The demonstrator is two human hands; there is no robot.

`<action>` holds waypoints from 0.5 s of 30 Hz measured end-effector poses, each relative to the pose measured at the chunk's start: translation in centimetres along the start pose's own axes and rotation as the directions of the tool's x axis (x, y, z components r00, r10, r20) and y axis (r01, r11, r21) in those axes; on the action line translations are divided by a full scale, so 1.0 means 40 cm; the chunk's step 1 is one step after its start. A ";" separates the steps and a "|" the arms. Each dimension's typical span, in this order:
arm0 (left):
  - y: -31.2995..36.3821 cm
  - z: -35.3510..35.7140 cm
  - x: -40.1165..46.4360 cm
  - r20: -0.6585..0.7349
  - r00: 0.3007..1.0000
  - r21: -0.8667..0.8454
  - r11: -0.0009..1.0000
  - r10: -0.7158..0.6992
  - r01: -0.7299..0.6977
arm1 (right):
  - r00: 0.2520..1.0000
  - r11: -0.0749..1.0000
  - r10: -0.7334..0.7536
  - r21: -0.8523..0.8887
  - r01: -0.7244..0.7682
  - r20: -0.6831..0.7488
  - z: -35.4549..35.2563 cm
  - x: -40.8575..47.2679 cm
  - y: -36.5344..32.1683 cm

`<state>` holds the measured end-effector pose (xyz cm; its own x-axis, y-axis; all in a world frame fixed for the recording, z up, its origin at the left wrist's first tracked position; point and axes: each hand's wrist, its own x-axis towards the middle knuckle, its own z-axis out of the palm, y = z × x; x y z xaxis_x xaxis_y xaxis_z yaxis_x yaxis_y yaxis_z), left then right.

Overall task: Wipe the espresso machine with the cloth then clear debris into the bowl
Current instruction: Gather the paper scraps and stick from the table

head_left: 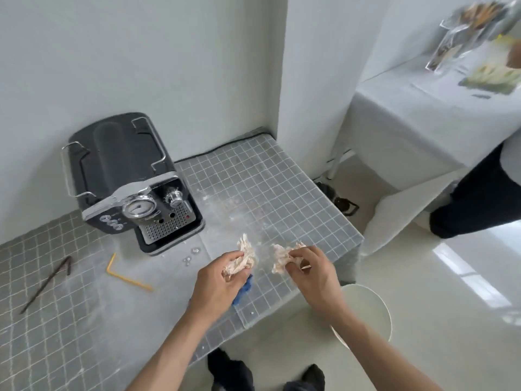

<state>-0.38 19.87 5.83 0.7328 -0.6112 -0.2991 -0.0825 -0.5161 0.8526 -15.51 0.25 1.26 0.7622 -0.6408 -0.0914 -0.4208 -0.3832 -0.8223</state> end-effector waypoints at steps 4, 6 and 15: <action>0.082 0.175 0.023 0.106 0.992 0.037 0.997 0.068 -0.073 | 0.987 0.995 0.090 0.048 -0.084 -0.131 -0.151 -0.062 0.138; 0.116 0.263 0.033 0.151 0.985 0.053 0.994 0.083 -0.092 | 0.974 0.986 0.151 0.091 -0.138 -0.169 -0.217 -0.099 0.202; 0.143 0.653 0.069 0.355 0.933 0.168 0.978 0.057 -0.124 | 0.859 0.894 0.442 0.200 -0.400 -0.257 -0.361 -0.253 0.508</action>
<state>-16.49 -0.44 -1.31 0.4397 -0.8127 -0.3823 -0.2849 -0.5298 0.7988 -38.87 -10.66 -6.41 0.3426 -0.8910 -0.2978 -0.5827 0.0471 -0.8114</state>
